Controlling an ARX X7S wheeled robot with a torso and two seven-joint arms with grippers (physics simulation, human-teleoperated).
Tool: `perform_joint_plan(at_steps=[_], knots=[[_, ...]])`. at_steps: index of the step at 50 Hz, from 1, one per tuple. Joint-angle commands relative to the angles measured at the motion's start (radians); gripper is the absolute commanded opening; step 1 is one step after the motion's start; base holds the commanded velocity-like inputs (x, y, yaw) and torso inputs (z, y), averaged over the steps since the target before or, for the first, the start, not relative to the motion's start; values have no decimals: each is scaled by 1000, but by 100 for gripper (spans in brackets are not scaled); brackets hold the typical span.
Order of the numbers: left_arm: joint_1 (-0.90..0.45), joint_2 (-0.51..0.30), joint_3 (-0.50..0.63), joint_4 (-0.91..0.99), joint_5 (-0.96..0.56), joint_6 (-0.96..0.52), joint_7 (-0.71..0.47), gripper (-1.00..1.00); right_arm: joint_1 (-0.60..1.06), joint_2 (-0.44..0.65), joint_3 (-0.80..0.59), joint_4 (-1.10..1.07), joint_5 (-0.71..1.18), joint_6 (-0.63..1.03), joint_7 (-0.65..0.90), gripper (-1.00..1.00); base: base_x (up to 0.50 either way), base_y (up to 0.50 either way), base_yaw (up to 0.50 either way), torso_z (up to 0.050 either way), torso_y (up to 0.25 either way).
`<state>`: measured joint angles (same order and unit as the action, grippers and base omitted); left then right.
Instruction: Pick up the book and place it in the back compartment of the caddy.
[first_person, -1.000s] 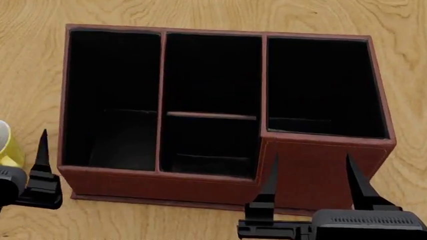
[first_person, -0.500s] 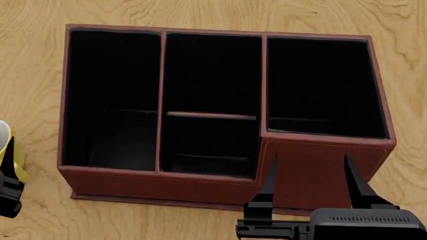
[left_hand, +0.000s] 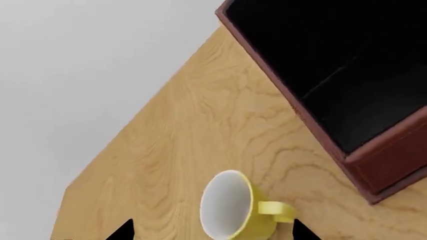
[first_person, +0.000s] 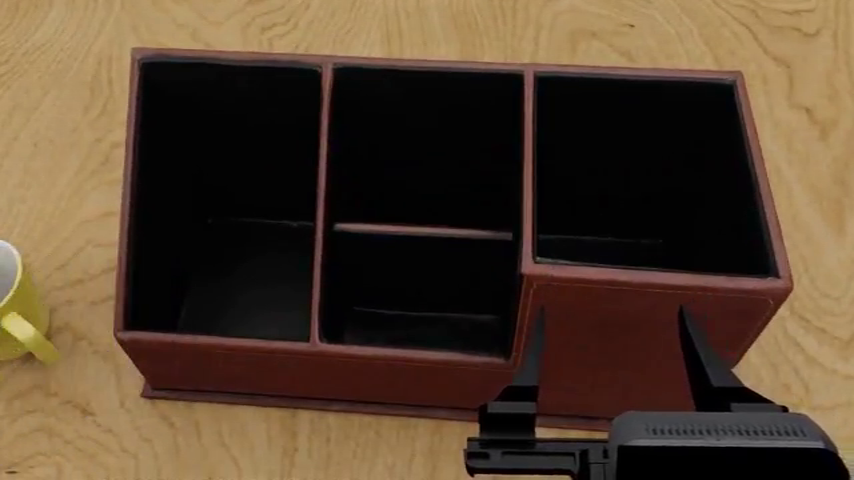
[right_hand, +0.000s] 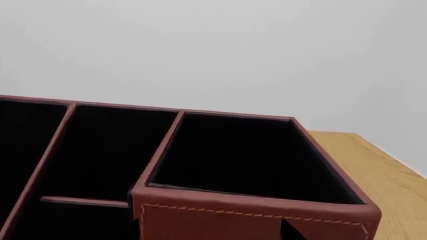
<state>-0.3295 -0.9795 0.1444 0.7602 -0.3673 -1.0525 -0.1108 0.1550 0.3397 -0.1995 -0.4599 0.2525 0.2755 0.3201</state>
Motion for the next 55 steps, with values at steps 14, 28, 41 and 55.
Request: perform_joint_plan(at_steps=[14, 28, 41, 55], knots=[[-70, -114, 84, 89, -23, -176, 54, 100, 7, 4, -6, 12, 7, -6, 2, 100, 0, 0, 0, 0, 0], [-39, -154, 107, 37, -19, -134, 83, 100, 12, 5, -13, 10, 9, -4, 5, 100, 0, 0, 0, 0, 0], [-2, -179, 112, -22, -11, -132, 83, 100, 17, 4, -20, 23, 12, -11, 3, 100, 0, 0, 0, 0, 0], [11, -173, 133, -111, 11, -81, 88, 100, 22, 6, -26, 31, 13, -12, 5, 100, 0, 0, 0, 0, 0]])
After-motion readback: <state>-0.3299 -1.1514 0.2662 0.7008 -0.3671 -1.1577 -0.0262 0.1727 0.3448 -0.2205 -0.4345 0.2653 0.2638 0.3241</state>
